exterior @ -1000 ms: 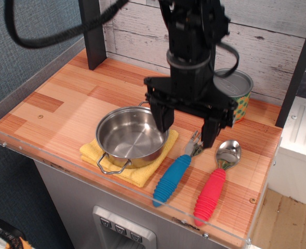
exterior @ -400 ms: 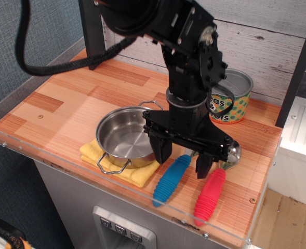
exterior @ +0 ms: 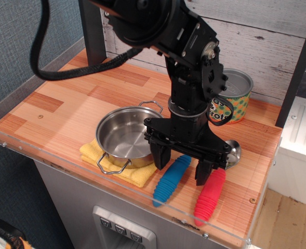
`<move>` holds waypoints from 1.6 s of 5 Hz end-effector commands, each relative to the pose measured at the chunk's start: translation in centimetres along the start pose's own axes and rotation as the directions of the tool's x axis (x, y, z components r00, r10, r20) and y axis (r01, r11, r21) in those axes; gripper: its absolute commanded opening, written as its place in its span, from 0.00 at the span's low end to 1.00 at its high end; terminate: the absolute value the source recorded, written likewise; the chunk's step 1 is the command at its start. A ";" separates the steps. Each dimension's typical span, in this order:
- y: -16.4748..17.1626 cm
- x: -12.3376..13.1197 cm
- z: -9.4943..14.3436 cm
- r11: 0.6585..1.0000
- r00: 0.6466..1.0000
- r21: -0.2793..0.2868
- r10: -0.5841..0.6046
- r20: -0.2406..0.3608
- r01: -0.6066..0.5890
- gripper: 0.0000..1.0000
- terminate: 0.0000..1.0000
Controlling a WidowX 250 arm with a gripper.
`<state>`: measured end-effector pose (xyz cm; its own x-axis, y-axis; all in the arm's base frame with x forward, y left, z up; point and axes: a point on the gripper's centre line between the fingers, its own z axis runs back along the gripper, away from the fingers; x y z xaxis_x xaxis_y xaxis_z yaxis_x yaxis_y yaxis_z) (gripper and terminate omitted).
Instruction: Place the blue fork to the left of the pot
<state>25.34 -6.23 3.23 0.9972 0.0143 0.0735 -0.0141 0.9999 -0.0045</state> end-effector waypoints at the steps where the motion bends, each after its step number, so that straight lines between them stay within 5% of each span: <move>1: 0.1 0.0 -0.2 1.000 1.000 0.022 -0.008 0.010 0.008 1.00 0.00; 6: 0.5 -0.3 -3.4 0.996 0.998 0.084 -0.006 -0.064 0.011 1.00 0.00; 7: 0.5 -0.4 -2.0 0.997 1.000 0.072 0.006 -0.025 -0.004 0.00 0.00; 8: 0.4 -0.3 -0.4 0.996 0.999 0.084 0.032 0.011 -0.032 0.00 0.00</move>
<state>24.88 -5.60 1.88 0.9977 0.0444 0.0518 -0.0490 0.9946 0.0910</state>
